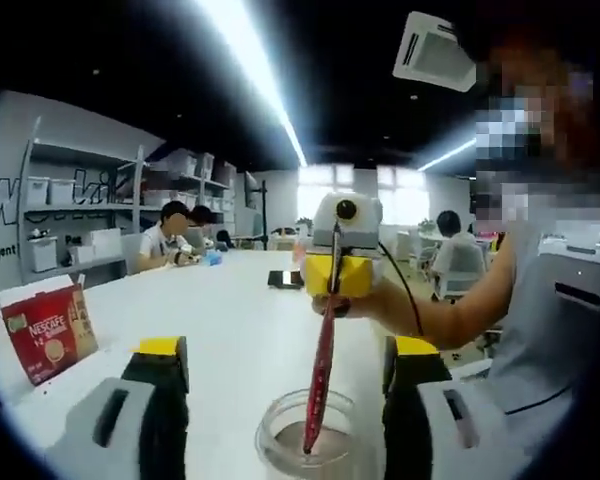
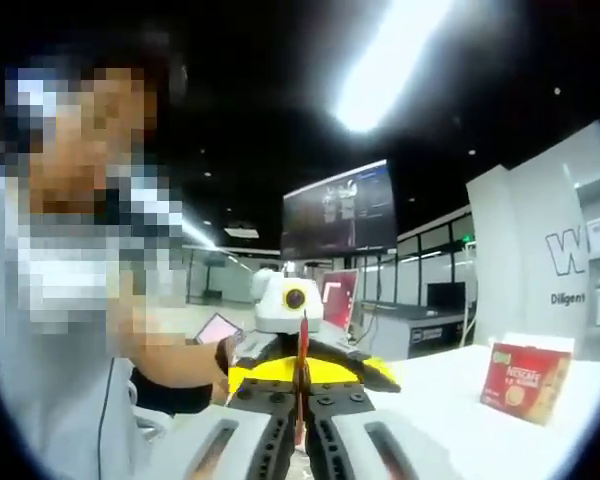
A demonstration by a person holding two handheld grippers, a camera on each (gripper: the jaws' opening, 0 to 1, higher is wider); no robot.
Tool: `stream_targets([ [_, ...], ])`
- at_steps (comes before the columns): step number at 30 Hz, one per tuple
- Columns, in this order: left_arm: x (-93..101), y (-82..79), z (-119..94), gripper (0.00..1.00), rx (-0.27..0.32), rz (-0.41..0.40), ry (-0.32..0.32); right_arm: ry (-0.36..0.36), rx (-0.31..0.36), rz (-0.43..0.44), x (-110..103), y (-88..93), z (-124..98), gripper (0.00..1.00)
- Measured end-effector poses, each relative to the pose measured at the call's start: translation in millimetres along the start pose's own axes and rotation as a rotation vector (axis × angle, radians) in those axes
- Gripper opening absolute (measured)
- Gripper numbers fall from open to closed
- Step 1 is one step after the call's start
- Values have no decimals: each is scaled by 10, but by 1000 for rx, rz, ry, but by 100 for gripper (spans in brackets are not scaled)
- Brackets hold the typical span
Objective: Tear open the coffee pouch, take out the coffee, and pour the coffee from the pouch into the cup
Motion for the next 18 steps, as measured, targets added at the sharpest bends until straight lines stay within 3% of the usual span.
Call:
stream_targets([
  [2, 85, 21, 27, 29, -3, 30, 31, -4, 1, 5, -3, 4, 7, 1],
  [6, 139, 28, 57, 8, 10, 15, 61, -10, -2, 8, -16, 0, 13, 1],
  [11, 178, 2, 56, 3, 18, 7, 75, -21, 8, 12, -16, -37, 12, 3],
  [12, 181, -6, 50, 3, 26, 2, 80, -39, 46, -13, -28, -68, 14, 7],
  [15, 166, -3, 46, 3, 24, 2, 73, -14, 76, -20, 14, -63, 36, 47],
  [18, 157, -2, 26, 3, 25, 3, 71, 13, 68, -33, 56, -30, 57, 44],
])
Point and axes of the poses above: the point that each gripper's makers call its tool centre point, and the gripper's own axes: z roughly forward along the fingers, x roughly to its right, y roughly out of its underside, the point moved 3 cm from there along -z, roughly backward along the fingers, and after that the axes turned 14 degrees about y, right-handed, at the moved point
